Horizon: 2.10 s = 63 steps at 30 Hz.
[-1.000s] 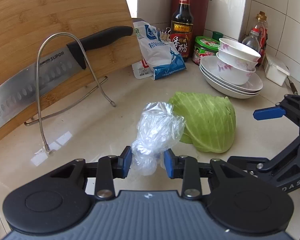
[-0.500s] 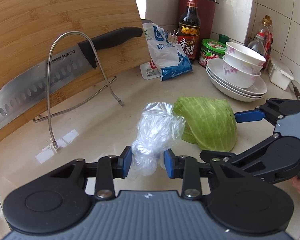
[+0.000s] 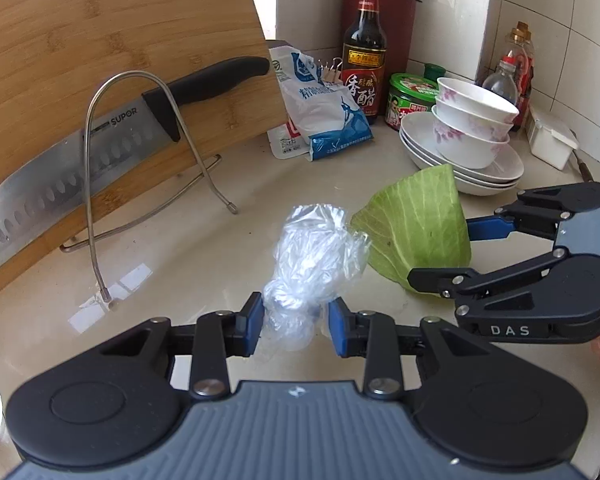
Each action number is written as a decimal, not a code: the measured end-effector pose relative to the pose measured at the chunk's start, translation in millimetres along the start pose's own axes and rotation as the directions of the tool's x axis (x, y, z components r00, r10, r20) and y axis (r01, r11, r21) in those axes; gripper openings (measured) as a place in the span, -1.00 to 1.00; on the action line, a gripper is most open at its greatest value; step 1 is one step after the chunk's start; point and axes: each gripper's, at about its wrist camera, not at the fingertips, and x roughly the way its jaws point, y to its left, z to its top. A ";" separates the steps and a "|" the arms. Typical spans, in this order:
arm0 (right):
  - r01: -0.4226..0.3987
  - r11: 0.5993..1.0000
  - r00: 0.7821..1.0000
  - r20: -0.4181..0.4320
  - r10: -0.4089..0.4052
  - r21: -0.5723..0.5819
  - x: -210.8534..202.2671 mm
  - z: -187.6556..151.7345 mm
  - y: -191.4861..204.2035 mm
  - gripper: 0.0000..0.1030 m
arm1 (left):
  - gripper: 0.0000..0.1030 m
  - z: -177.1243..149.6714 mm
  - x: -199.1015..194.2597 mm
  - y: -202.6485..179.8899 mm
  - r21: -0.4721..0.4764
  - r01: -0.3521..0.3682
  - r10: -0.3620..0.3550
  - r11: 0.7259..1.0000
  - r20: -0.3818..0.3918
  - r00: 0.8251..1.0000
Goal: Collect trash
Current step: 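Grasp the cabbage wedge with the right tool while the left tool holds the bag, then carry the cabbage wedge and plastic bag over the white bucket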
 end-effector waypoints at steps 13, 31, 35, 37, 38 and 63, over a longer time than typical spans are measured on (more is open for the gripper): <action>-0.021 1.000 1.000 0.022 0.021 0.003 -29.8 -6.1 -5.1 -0.14 | -0.36 3.6 -11.6 -16.7 0.078 0.034 -0.034 0.996 -0.006 0.999; -0.024 1.000 0.999 0.028 0.024 -0.014 -68.5 -26.1 -3.8 -0.44 | -0.36 5.4 -33.3 -45.0 0.157 0.070 -0.071 0.985 0.000 0.997; -0.023 1.000 0.999 0.023 0.023 -0.015 -76.6 -31.0 -1.8 -0.45 | -0.36 6.1 -35.3 -49.8 0.176 0.090 -0.089 0.980 -0.011 0.996; -0.024 1.000 1.000 0.021 0.024 -0.016 -82.3 -33.8 -2.0 -0.46 | -0.36 5.5 -36.5 -53.6 0.192 0.100 -0.098 0.976 -0.021 0.995; -0.024 1.000 0.999 0.020 0.025 -0.016 -85.5 -35.1 -2.1 -0.47 | -0.36 4.9 -37.7 -55.5 0.199 0.106 -0.103 0.974 -0.026 0.994; 0.012 1.000 0.999 0.052 -0.013 0.024 -168.8 -89.4 -8.2 -0.53 | -0.37 -20.0 -73.7 -132.7 0.321 0.192 -0.177 0.927 -0.077 0.981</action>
